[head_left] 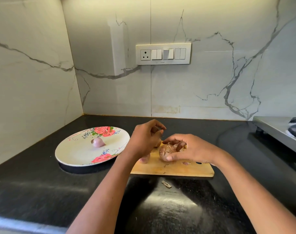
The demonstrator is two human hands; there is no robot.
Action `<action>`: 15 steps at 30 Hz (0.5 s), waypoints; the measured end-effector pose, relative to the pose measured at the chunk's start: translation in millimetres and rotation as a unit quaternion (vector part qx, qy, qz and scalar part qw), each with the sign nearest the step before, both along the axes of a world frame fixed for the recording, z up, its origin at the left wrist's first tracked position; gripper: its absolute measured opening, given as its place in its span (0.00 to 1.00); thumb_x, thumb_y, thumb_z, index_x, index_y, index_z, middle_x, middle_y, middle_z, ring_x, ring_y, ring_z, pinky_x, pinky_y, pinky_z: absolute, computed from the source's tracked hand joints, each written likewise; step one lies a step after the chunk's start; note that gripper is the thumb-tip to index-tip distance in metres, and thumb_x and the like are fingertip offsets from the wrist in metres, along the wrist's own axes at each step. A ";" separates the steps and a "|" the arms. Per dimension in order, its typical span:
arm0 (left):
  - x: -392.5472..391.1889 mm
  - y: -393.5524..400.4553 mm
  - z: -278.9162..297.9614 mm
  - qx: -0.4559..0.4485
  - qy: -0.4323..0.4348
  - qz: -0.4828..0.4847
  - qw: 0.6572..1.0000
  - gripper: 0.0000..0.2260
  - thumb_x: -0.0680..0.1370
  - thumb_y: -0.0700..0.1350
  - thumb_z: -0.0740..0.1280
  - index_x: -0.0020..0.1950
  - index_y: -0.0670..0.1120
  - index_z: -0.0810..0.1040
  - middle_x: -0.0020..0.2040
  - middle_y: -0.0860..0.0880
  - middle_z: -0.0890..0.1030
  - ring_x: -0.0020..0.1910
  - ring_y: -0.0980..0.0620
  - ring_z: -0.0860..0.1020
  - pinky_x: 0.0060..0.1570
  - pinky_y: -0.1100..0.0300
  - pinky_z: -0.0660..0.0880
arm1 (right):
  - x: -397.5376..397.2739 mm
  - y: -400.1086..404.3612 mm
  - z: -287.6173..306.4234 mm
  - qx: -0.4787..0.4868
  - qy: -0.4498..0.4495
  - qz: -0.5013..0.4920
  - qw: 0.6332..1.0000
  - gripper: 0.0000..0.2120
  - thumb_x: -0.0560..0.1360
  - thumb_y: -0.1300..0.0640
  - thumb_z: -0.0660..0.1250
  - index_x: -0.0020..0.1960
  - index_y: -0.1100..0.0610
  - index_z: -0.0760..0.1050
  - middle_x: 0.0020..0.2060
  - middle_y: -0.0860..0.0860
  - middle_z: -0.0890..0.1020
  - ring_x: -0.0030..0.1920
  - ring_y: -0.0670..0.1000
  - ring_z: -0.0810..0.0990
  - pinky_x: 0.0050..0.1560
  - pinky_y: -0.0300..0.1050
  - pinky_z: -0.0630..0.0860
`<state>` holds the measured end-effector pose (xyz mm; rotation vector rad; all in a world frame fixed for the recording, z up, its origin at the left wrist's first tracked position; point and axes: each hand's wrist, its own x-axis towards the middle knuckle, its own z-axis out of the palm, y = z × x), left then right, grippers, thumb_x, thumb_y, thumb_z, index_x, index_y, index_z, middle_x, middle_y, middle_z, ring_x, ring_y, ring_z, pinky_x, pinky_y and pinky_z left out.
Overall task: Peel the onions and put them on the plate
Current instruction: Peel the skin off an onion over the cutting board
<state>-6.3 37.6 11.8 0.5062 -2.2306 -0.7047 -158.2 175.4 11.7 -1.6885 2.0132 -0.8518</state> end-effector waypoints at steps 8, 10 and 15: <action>1.2 4.9 1.7 0.033 0.022 -0.058 0.998 0.09 0.79 0.53 0.71 0.57 0.52 0.81 0.50 0.56 0.84 0.50 0.63 0.81 0.49 0.70 0.77 | -0.2 -3.8 -0.7 -0.161 0.004 -0.065 0.985 0.25 0.67 0.49 0.82 0.59 0.42 0.75 0.51 0.40 0.83 0.50 0.36 0.81 0.49 0.30 0.76; 0.3 6.4 2.4 0.045 -0.002 -0.077 0.996 0.15 0.77 0.56 0.73 0.60 0.53 0.79 0.54 0.56 0.83 0.52 0.61 0.81 0.53 0.65 0.79 | -2.1 -5.5 -1.2 -0.205 0.008 -0.084 0.975 0.26 0.66 0.51 0.82 0.60 0.44 0.76 0.53 0.41 0.82 0.50 0.37 0.81 0.46 0.27 0.75; 1.0 8.7 3.1 0.080 -0.039 -0.083 0.993 0.22 0.72 0.58 0.76 0.62 0.57 0.72 0.53 0.58 0.79 0.50 0.59 0.81 0.49 0.63 0.80 | 1.0 -11.9 -9.9 -0.252 0.025 -0.084 0.964 0.27 0.66 0.54 0.82 0.62 0.46 0.77 0.54 0.43 0.82 0.52 0.41 0.82 0.51 0.38 0.80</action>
